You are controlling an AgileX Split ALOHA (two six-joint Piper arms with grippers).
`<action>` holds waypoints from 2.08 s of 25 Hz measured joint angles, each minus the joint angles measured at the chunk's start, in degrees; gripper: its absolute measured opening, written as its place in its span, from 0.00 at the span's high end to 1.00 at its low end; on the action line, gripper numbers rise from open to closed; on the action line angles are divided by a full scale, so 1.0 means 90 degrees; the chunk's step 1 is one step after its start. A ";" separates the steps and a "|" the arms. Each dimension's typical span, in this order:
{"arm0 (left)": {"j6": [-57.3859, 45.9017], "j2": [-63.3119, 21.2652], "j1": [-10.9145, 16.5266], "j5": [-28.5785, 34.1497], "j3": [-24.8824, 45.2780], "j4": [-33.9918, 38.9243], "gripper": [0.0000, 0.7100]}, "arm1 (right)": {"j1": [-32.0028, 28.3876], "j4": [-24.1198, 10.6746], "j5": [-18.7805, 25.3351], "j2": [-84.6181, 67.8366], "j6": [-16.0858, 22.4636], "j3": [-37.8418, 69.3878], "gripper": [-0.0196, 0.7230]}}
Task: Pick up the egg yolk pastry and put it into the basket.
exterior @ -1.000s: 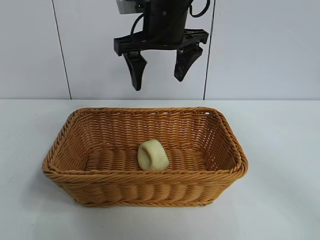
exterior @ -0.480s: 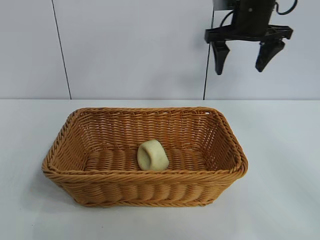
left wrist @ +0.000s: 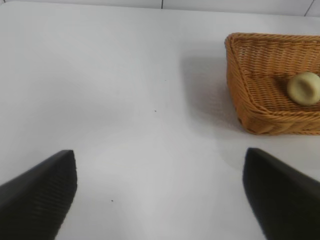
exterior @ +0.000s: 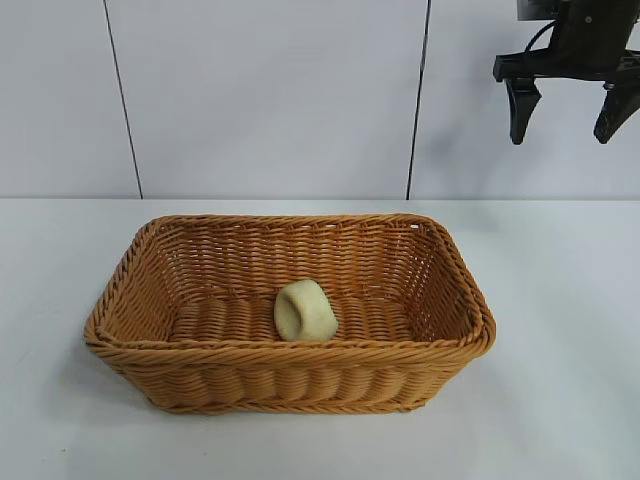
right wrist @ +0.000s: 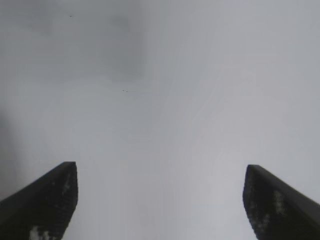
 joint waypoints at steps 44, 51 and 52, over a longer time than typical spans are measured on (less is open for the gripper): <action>0.0000 0.0000 0.0000 0.0000 0.0000 -0.0005 0.02 | 0.0000 0.0398 -0.1314 -1.1682 -0.0744 1.0236 0.14; 0.0000 0.0000 0.0000 0.0000 0.0000 -0.0005 0.02 | 0.0000 0.0433 -0.1293 -1.3626 -0.0744 1.0328 0.14; 0.0000 0.0000 0.0000 0.0000 0.0000 -0.0005 0.02 | 0.0000 0.0398 -0.1293 -1.3852 -0.0744 1.0328 0.14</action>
